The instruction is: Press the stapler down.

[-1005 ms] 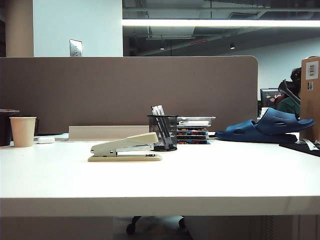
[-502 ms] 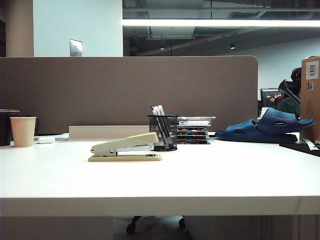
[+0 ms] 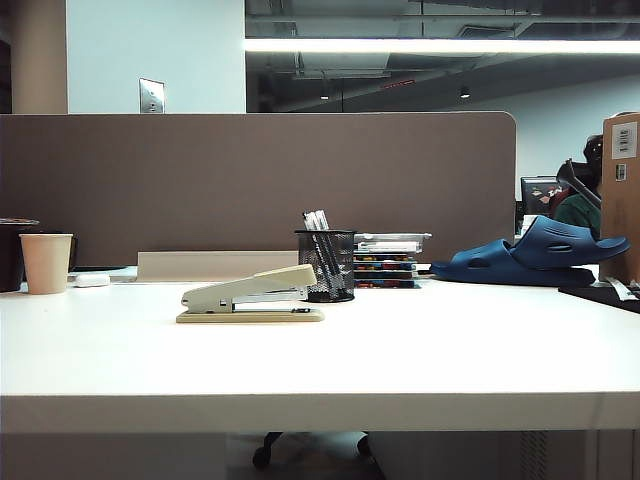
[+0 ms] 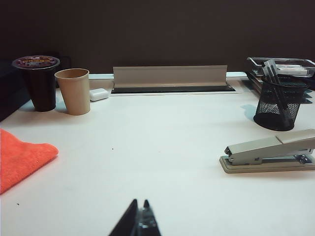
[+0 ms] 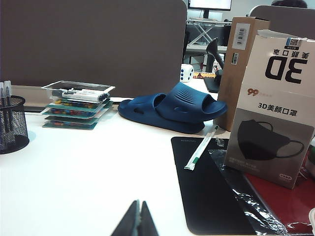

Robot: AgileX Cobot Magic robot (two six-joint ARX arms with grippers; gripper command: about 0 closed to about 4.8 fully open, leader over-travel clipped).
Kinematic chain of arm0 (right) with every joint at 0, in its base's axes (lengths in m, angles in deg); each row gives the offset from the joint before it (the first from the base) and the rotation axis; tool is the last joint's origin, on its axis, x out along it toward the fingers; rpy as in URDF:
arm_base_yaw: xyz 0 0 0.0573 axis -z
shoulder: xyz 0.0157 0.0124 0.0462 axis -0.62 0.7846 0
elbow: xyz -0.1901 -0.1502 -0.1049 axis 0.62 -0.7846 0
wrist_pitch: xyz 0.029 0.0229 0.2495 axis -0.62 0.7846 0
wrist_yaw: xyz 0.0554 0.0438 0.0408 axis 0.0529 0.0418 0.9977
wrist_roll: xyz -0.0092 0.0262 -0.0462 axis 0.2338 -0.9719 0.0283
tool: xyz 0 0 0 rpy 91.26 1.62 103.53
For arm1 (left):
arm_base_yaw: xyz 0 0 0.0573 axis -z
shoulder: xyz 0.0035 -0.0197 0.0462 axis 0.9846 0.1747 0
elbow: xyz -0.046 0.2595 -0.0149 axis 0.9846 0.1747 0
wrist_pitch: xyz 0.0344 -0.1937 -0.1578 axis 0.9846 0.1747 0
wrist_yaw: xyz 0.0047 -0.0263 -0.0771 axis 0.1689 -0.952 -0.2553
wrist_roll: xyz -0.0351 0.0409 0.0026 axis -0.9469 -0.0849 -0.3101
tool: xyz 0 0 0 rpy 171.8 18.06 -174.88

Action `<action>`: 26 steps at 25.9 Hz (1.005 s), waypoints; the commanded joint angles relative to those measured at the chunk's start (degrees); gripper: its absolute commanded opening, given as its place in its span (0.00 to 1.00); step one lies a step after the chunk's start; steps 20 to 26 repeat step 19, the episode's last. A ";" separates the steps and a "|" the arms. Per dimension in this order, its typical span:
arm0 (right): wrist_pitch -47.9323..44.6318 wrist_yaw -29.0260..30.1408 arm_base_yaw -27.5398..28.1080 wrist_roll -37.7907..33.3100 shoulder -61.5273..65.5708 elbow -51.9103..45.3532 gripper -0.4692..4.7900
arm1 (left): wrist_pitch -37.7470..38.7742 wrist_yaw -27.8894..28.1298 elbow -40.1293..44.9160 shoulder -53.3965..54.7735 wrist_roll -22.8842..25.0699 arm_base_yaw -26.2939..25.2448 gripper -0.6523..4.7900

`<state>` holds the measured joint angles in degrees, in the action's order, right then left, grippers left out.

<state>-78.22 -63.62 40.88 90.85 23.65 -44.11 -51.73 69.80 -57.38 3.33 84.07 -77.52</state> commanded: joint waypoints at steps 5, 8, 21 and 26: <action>3.74 -0.13 0.00 0.13 -0.28 -0.31 0.07 | -1.03 -0.24 -0.26 0.02 -0.20 0.04 0.11; 5.11 -0.13 -0.02 0.13 -0.28 -0.31 0.07 | -1.03 -0.22 -0.26 0.02 -0.20 0.04 0.11; 5.49 -0.13 -0.02 0.13 -0.28 -0.31 0.07 | -1.03 -0.24 -0.26 0.02 -0.20 0.04 0.11; 5.49 -0.13 -0.02 0.13 -0.28 -0.31 0.07 | -1.03 -0.24 -0.26 0.02 -0.20 0.04 0.11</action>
